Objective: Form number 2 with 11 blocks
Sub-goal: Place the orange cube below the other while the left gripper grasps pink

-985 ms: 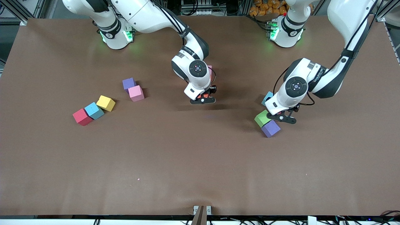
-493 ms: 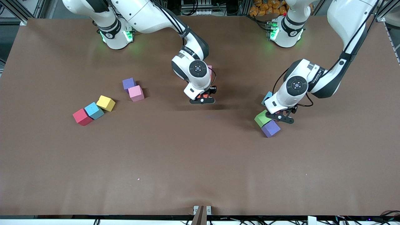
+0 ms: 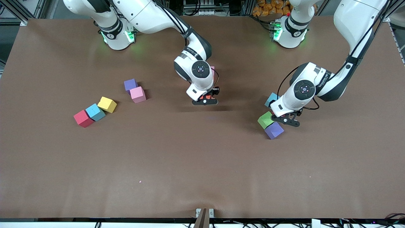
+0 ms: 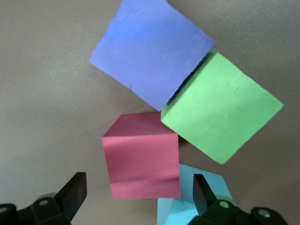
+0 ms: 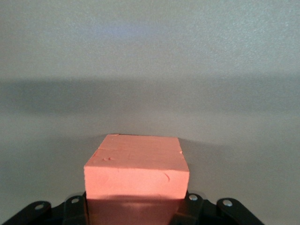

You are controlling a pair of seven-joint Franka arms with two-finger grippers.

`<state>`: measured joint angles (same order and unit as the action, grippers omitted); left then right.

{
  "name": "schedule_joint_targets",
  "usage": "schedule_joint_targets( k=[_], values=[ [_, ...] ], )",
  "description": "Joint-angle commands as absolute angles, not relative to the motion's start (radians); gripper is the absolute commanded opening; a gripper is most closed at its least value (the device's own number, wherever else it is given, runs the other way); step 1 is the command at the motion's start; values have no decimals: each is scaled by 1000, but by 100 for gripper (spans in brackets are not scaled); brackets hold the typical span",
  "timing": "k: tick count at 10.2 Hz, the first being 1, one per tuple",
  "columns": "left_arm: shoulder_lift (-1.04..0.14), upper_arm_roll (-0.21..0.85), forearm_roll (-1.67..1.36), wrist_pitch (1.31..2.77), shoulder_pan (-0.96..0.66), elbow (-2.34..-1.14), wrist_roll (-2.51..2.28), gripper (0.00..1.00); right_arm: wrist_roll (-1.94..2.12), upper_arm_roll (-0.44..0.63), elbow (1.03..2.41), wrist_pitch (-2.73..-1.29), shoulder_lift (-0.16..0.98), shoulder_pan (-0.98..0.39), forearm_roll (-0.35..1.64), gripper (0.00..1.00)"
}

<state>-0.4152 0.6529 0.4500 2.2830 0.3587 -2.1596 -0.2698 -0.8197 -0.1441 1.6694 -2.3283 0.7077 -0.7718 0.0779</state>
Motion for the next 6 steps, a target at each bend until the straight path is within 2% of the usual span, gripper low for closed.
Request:
schedule_joint_targets(
  k=[1, 3, 4, 5, 6],
  values=[
    [-429, 664, 474, 2312, 385, -2163, -261, 100, -854, -140, 1652, -2324, 718, -787, 64, 58],
    [-445, 664, 474, 2315, 385, -2155, -261, 100, -854, -140, 1654, -2322, 718, -787, 57, 64],
    [-446, 664, 474, 2319, 385, -2155, -261, 100, -854, -140, 1654, -2321, 716, -787, 55, 87],
    [-446, 664, 472, 2321, 385, -2154, -261, 100, -856, -140, 1654, -2318, 716, -787, 54, 100],
    [-449, 664, 472, 2321, 385, -2151, -262, 100, -856, -140, 1654, -2318, 716, -787, 55, 100]
  ],
)
